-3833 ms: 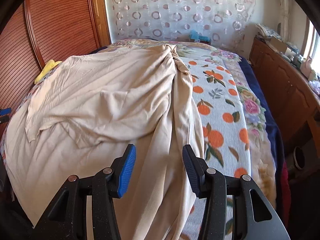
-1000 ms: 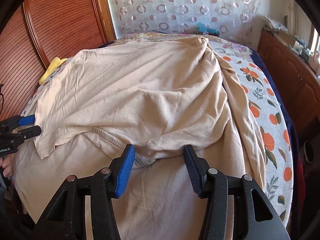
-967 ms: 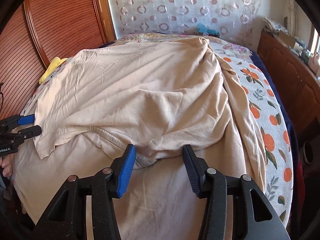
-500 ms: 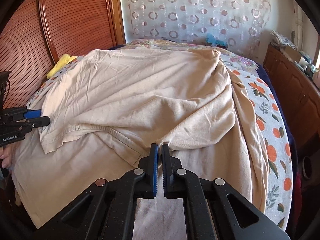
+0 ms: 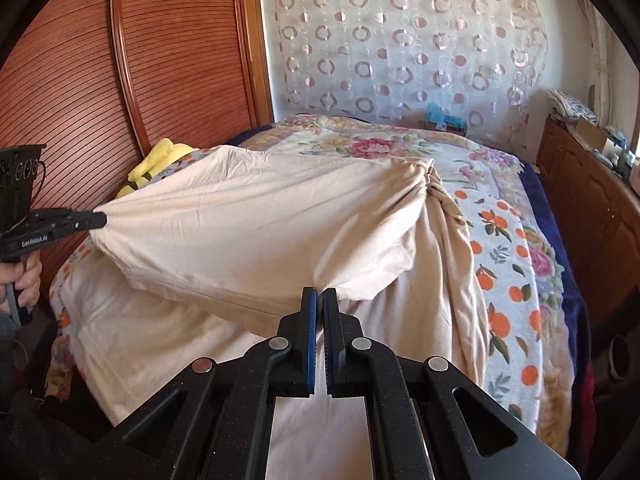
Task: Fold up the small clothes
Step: 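Grasp the shirt edge with both grippers and fold it over lengthwise, then release the folded shirt and open both grippers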
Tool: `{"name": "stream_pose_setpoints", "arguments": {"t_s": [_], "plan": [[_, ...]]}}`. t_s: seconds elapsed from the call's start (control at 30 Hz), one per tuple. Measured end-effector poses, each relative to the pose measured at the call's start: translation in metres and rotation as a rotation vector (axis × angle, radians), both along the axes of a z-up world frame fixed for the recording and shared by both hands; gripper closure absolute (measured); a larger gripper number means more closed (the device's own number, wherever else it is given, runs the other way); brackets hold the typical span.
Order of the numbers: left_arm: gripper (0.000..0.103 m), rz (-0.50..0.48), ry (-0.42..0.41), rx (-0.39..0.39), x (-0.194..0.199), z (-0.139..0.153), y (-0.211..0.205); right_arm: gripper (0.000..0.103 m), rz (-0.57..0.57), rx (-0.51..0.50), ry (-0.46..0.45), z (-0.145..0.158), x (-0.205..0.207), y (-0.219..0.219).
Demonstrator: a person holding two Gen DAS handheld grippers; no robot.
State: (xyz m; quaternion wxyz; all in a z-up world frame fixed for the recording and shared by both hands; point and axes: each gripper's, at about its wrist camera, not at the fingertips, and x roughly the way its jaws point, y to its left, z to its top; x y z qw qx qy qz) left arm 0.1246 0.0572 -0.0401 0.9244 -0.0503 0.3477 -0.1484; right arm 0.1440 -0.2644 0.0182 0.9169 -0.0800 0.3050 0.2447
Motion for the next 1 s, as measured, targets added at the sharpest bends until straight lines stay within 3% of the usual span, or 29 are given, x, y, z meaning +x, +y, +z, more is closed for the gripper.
{"name": "stream_pose_setpoints", "arguments": {"t_s": [0.2, 0.5, 0.73, 0.87, 0.9, 0.93, 1.0], "plan": [[0.099, -0.016, -0.026, -0.011, -0.033, 0.011, 0.011, 0.1, 0.053, -0.014, 0.002, 0.005, -0.052, -0.012], [0.099, -0.009, 0.027, -0.008, -0.085, -0.01, 0.026, 0.1, 0.132, -0.015, 0.051, 0.009, -0.12, -0.008], [0.099, 0.016, 0.139, -0.012, -0.082, -0.052, 0.029, 0.1, 0.119, -0.046, 0.121, -0.013, -0.117, 0.001], [0.098, 0.022, 0.158, 0.024, -0.082, -0.061, 0.024, 0.1, 0.099, -0.067, 0.152, -0.023, -0.108, 0.001], [0.093, 0.019, 0.155, 0.032, -0.083, -0.061, 0.024, 0.1, 0.091, -0.078, 0.156, -0.024, -0.106, 0.001], [0.073, 0.024, 0.149, 0.043, -0.084, -0.061, 0.024, 0.098, 0.086, -0.085, 0.158, -0.025, -0.105, 0.0], [0.051, 0.047, 0.113, 0.065, -0.089, -0.059, 0.027, 0.092, 0.068, -0.094, 0.156, -0.024, -0.106, 0.0]]}}
